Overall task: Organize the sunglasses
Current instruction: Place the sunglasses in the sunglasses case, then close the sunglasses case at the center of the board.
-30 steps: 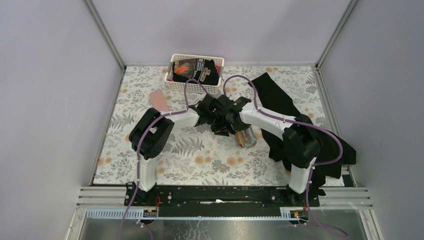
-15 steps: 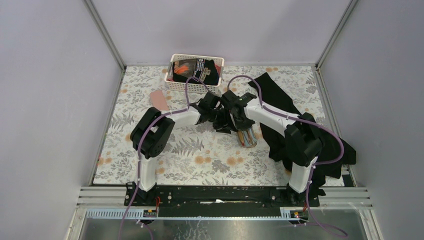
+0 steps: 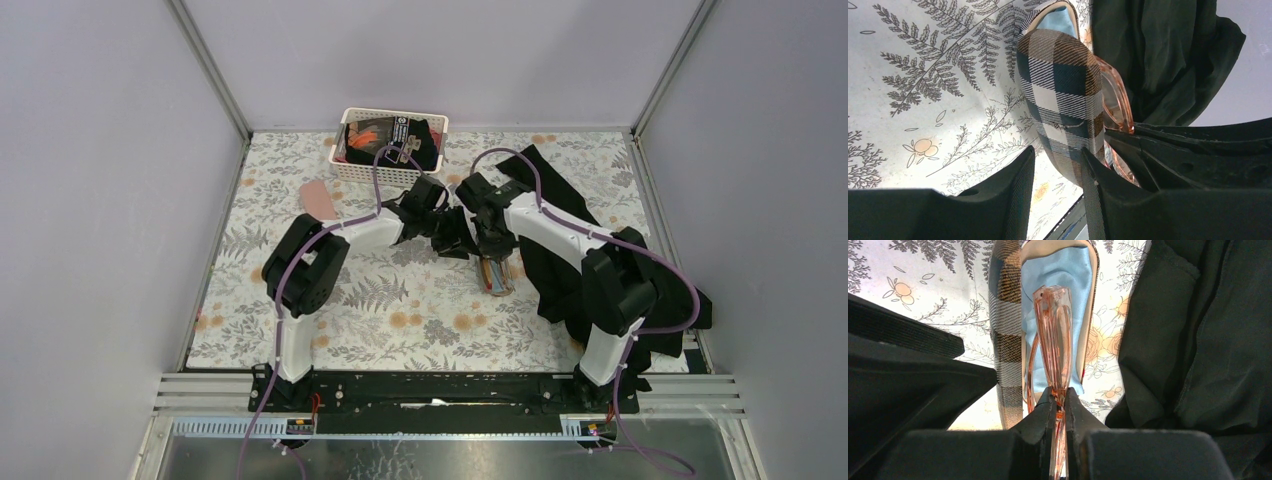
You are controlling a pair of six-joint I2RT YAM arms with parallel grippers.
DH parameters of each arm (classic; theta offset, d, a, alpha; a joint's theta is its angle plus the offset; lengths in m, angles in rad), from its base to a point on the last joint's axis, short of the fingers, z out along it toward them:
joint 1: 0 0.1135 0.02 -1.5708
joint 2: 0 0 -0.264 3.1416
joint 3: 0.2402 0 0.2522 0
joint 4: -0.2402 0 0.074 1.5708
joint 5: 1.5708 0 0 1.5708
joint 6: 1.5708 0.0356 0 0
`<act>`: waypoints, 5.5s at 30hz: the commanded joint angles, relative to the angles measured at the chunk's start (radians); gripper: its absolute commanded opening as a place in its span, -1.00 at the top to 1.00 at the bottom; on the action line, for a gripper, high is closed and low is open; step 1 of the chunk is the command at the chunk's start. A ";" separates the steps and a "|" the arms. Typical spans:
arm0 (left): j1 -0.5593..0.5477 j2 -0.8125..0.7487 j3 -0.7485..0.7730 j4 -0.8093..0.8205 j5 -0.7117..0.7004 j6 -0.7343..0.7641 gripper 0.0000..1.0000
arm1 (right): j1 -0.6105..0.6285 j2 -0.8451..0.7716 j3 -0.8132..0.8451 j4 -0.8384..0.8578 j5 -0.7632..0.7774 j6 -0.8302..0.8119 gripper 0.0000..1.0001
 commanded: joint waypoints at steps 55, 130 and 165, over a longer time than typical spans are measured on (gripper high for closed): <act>-0.014 0.035 0.030 -0.021 0.014 -0.006 0.14 | -0.049 -0.026 -0.082 0.128 0.005 0.094 0.92; -0.033 0.059 0.089 -0.071 0.004 0.015 0.14 | -0.212 -0.181 -0.208 0.223 -0.003 0.059 0.38; -0.077 0.107 0.198 -0.114 0.019 0.022 0.18 | -0.336 -0.186 -0.496 0.581 -0.370 0.104 0.75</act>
